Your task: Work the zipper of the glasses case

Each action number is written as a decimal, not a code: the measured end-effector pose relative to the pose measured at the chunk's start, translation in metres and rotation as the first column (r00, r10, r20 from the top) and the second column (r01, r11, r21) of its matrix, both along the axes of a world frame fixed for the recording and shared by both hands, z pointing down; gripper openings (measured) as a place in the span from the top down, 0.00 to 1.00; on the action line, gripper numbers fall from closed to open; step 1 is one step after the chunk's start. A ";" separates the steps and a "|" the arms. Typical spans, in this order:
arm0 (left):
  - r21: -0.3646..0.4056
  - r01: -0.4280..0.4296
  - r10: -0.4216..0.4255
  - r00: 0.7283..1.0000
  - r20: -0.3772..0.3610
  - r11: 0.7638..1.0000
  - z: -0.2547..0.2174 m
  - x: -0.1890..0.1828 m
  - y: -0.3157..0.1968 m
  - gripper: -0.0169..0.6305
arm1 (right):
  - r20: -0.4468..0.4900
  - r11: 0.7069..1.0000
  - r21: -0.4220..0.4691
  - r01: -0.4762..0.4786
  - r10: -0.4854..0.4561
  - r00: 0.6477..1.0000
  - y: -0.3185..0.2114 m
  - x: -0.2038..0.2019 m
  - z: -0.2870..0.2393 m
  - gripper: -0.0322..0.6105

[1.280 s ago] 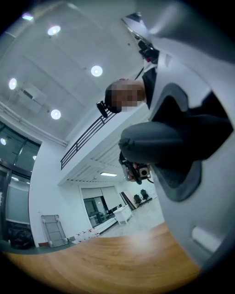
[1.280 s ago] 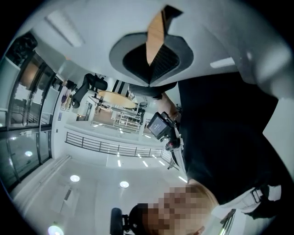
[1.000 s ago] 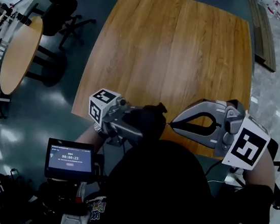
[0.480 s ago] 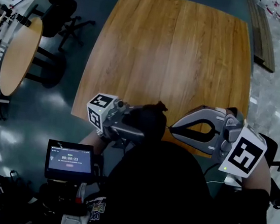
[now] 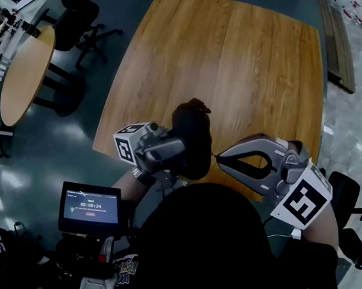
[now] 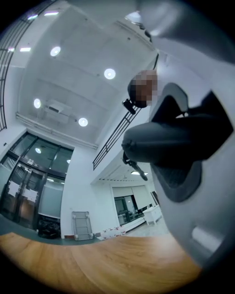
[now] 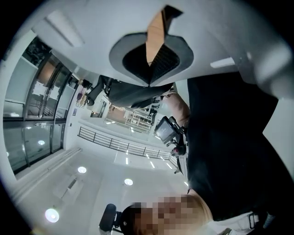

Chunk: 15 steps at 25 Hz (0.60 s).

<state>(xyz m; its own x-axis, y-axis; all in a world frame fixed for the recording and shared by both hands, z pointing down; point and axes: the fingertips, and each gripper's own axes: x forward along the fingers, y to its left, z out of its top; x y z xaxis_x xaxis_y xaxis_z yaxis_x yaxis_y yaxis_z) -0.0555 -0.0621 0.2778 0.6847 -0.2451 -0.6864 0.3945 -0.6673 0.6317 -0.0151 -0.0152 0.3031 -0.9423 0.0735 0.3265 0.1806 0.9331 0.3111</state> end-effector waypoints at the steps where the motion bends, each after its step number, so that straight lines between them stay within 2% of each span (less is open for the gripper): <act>1: -0.004 0.008 -0.008 1.000 0.000 1.000 0.000 -0.001 -0.002 0.56 | -0.004 1.000 0.002 -0.001 0.001 1.000 0.002 0.000 0.003 0.94; 4: -0.026 0.018 -0.017 1.000 0.017 0.999 0.002 0.000 -0.008 0.56 | 0.002 1.000 -0.019 -0.016 0.016 1.000 0.002 0.002 0.007 0.94; 6: -0.052 0.051 -0.051 0.999 -0.003 0.997 0.000 -0.003 -0.013 0.56 | 0.021 0.999 -0.036 -0.038 0.039 0.999 -0.001 0.002 0.007 0.94; 10: -0.172 0.106 -0.119 0.990 -0.070 0.979 0.002 -0.011 -0.028 0.56 | 0.050 0.996 -0.018 -0.092 0.092 0.994 -0.007 0.006 0.004 0.94; 13: -0.255 0.055 -0.086 0.990 -0.112 0.965 0.003 -0.009 -0.032 0.56 | 0.046 0.996 -0.040 -0.075 0.077 0.996 -0.002 0.011 0.002 0.94; 15: -0.251 0.040 -0.063 0.995 -0.083 0.967 0.000 -0.005 -0.026 0.56 | 0.025 0.996 -0.079 -0.033 0.035 0.999 0.006 0.016 0.003 0.94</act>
<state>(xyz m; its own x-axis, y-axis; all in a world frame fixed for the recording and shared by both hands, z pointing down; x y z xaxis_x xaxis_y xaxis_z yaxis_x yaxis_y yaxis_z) -0.0600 -0.0880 0.2780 0.6049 -0.4493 -0.6574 0.4266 -0.5143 0.7440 0.0010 -0.0092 0.3060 -0.9530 0.0654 0.2958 0.1407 0.9603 0.2410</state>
